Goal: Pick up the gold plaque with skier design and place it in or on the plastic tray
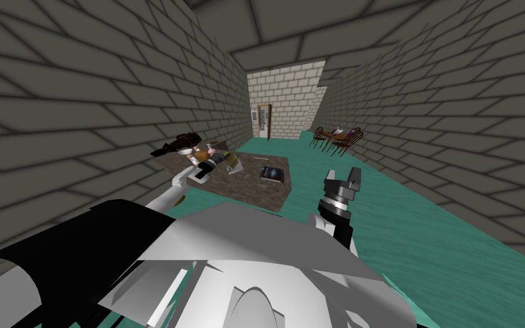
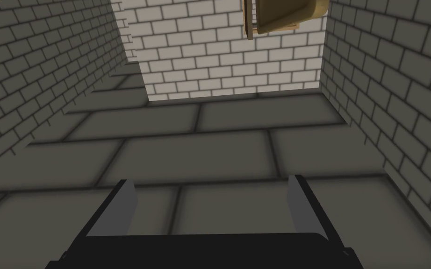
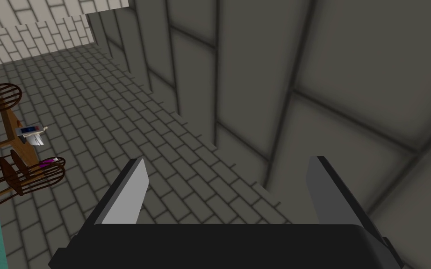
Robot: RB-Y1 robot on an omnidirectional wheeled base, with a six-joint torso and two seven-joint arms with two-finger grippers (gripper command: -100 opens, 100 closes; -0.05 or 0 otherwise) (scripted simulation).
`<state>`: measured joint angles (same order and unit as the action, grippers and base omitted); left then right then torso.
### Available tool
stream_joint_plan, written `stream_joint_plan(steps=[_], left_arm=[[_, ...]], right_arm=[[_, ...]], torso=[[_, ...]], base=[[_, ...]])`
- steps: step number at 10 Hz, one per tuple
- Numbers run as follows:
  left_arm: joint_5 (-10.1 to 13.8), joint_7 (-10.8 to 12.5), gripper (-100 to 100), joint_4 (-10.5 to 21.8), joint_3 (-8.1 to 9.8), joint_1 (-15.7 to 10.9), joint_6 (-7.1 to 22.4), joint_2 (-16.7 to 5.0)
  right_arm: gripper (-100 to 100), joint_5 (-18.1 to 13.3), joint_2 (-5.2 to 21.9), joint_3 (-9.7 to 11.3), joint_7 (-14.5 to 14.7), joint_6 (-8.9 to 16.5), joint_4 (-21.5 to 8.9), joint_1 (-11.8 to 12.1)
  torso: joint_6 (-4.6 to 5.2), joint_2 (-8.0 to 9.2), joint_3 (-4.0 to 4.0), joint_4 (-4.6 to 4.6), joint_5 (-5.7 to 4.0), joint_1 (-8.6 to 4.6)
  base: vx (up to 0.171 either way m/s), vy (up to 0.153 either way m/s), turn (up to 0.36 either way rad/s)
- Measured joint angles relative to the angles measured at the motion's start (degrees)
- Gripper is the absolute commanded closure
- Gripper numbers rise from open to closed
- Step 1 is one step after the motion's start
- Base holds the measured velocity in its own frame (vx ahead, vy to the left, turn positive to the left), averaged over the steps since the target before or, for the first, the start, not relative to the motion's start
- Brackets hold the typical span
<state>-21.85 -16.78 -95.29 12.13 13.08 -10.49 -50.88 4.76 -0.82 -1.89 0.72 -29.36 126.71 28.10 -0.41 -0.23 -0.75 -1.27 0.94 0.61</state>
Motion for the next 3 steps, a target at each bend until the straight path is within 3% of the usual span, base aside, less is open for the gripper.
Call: stream_joint_plan(steps=[3], left_arm=[[0.0, 0.0, 0, 0.0, 0.00, 0.0, 0.0, 0.0]], right_arm=[[0, 0.0, 0.0, 0.0, 0.0, 0.0, 0.0, 0.0]], torso=[[0.00, -0.01, -0.01, 0.00, 0.00, 0.01]], base=[[0.000, 0.000, 0.000]])
